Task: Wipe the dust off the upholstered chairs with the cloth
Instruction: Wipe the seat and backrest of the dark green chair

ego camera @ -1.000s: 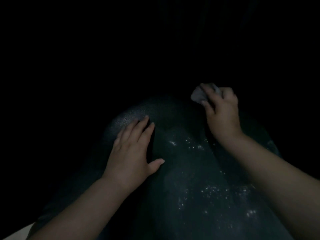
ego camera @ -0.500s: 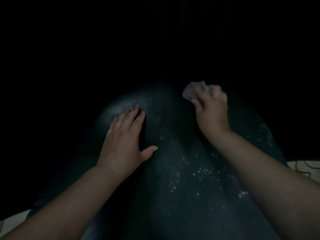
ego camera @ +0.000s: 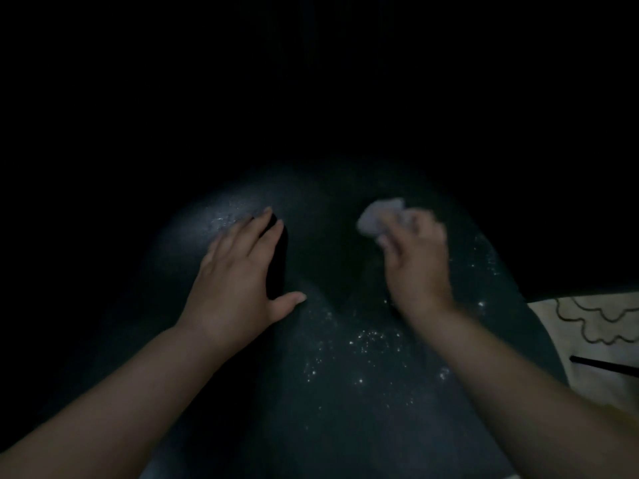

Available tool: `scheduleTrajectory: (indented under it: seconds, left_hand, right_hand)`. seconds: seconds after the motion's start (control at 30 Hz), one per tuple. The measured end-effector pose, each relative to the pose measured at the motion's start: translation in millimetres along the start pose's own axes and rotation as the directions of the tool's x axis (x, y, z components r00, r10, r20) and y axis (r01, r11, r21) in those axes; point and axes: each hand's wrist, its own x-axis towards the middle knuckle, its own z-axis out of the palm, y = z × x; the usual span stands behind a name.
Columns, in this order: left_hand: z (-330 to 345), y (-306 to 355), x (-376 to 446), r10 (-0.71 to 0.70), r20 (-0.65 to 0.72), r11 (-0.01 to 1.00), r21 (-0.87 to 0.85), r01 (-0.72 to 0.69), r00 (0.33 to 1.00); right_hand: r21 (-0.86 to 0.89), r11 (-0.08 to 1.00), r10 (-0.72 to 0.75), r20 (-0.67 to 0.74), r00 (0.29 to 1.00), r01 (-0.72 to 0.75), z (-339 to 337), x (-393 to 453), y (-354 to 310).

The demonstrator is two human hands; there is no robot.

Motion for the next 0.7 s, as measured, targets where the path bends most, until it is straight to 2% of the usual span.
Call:
scheduleTrajectory:
  seconds: [0.07, 0.13, 0.2, 0.27, 0.33, 0.43, 0.53, 0.6, 0.7]
  left_hand:
    - [-0.4, 3.1, 2.8, -0.006, 0.006, 1.0, 0.0, 0.006, 1.0]
    - [-0.7, 6.6, 4.0, -0.003, 0.001, 1.0, 0.003, 0.003, 1.0]
    - [-0.9, 10.3, 4.3, 0.001, 0.003, 1.0, 0.006, -0.001, 1.0]
    - [-1.1, 12.7, 4.5, 0.004, 0.011, 1.0, 0.007, -0.004, 1.0]
    - [-1.5, 15.5, 6.4, 0.014, 0.017, 1.0, 0.014, -0.014, 1.0]
    - [-0.8, 21.7, 11.1, 0.027, 0.026, 1.0, 0.01, -0.028, 0.999]
    - [1.1, 31.1, 15.4, 0.053, 0.033, 0.999, 0.007, -0.053, 0.998]
    - [1.9, 37.4, 17.6, 0.064, 0.027, 0.998, -0.004, -0.064, 0.998]
    - [1.5, 43.1, 20.2, 0.073, 0.012, 0.997, -0.013, -0.073, 0.997]
  right_hand:
    - [0.062, 0.987, -0.156, 0.101, 0.983, 0.15, 9.2, -39.7, -12.4]
    - [0.149, 0.967, -0.225, 0.117, 0.967, 0.207, 8.8, -64.0, -15.9]
    - [0.164, 0.976, -0.147, -0.002, 0.989, 0.146, -0.2, -53.7, -5.9]
    - [0.136, 0.991, 0.019, -0.124, 0.992, -0.002, -11.5, -29.5, 7.6]
    - [0.088, 0.99, 0.118, -0.132, 0.984, -0.107, -18.9, -12.3, 21.0]
    - [0.108, 0.989, 0.104, -0.012, 0.995, -0.102, -14.8, -29.6, 25.1]
    - [0.142, 0.99, -0.03, 0.03, 0.999, 0.025, -13.7, -64.1, 18.2]
    - [0.154, 0.988, -0.023, -0.07, 0.997, 0.034, -20.1, -59.9, 21.2]
    - [0.08, 0.996, 0.058, -0.275, 0.96, -0.037, -30.1, -18.6, 30.3]
